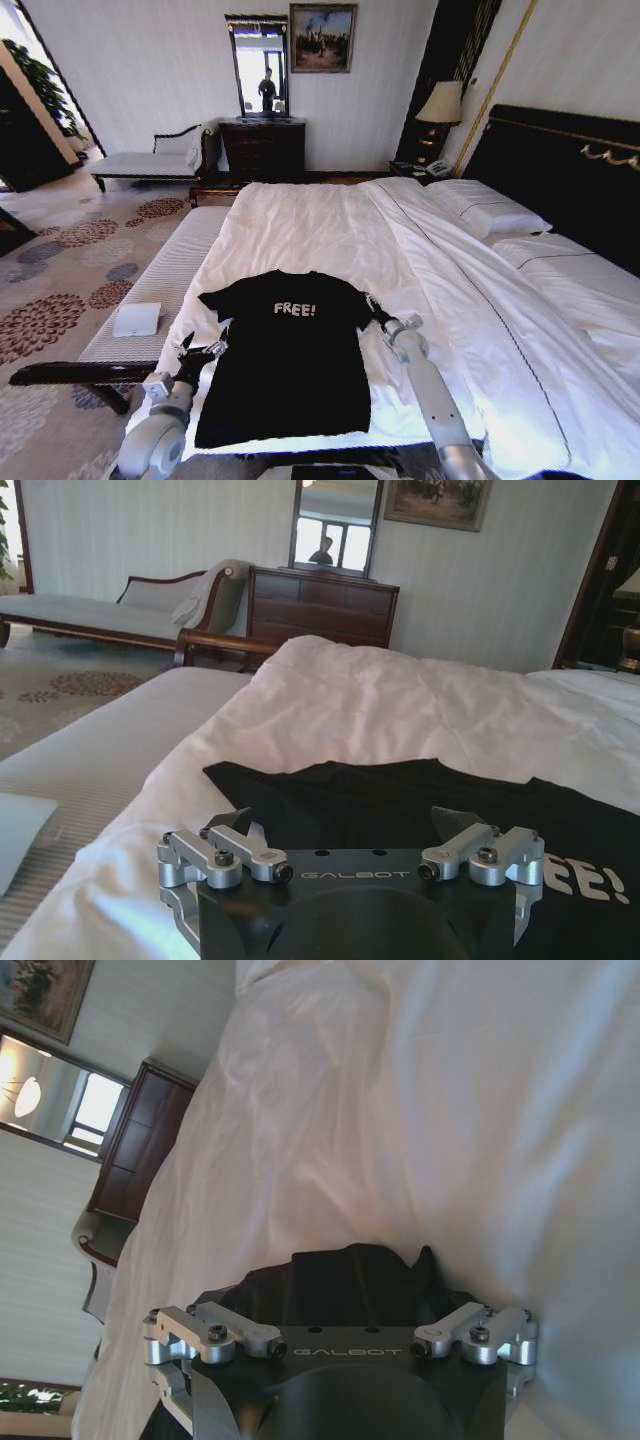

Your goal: Fold the clothes on the bed.

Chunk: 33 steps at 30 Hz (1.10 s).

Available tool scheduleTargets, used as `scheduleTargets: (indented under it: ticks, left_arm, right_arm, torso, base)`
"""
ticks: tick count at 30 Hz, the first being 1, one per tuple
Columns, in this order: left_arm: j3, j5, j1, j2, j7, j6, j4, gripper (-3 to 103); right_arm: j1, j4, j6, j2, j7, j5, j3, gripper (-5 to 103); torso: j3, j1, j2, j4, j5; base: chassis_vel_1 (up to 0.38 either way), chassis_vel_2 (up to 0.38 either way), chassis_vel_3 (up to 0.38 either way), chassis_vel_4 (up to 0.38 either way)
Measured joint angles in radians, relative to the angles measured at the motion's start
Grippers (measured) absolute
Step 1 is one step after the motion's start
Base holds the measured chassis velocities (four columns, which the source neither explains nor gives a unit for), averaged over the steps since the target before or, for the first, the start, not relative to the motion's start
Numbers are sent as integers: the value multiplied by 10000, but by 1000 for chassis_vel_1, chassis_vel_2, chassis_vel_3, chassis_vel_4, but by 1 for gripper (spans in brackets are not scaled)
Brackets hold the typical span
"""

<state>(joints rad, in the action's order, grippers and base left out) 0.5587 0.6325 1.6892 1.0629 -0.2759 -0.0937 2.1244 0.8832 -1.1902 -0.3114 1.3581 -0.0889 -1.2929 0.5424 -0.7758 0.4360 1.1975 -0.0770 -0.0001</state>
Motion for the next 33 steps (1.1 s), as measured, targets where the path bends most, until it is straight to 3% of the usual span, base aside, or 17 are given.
scheduleTargets:
  ticks: [2,7,11,14,15,17,21,23,26,33]
  left_arm:
    - [-70,-4,-48,26,1,-16,-11,100]
    - [-83,-4,-62,38,1,-29,8,100]
    - [20,27,9,45,6,-28,47,100]
    - [21,29,16,49,8,-27,51,100]
    - [14,29,13,50,8,-27,51,100]
    - [12,31,10,50,8,-28,51,100]
    - [13,70,10,39,11,-28,54,100]
    - [13,73,8,39,12,-27,61,100]
    - [7,77,5,39,13,-27,93,100]
    - [56,155,31,41,12,-28,100,100]
  right_arm:
    - [-95,127,7,28,12,29,25,94]
    - [-105,172,32,24,70,110,29,84]
    - [-109,361,67,-77,149,120,54,62]
    - [-134,439,80,-105,175,137,67,57]
    - [-160,515,98,-130,197,166,90,46]
    - [-163,538,100,-143,204,171,98,46]
    - [-105,544,109,-209,234,197,118,24]
    - [-103,542,109,-213,234,201,126,24]
    - [-85,491,109,-223,235,203,139,8]
    - [-70,402,109,-196,212,319,134,0]
  torso:
    - [0,1,0,-1,-1]
    - [0,1,0,-2,1]
    - [0,1,0,-1,1]
    - [0,1,0,-1,1]
    - [0,1,0,-1,1]
    - [0,1,0,0,2]
    - [0,1,0,-2,1]
    - [0,1,0,-2,2]
    - [-1,1,0,-1,1]
    - [-1,0,0,-1,1]
  base:
    - [0,0,0,0]
    - [0,0,0,0]
    - [0,0,0,0]
    - [0,0,0,0]
    - [0,0,0,0]
    - [0,0,0,0]
    - [0,0,0,0]
    - [0,0,0,0]
    - [0,0,0,0]
    - [0,0,0,0]
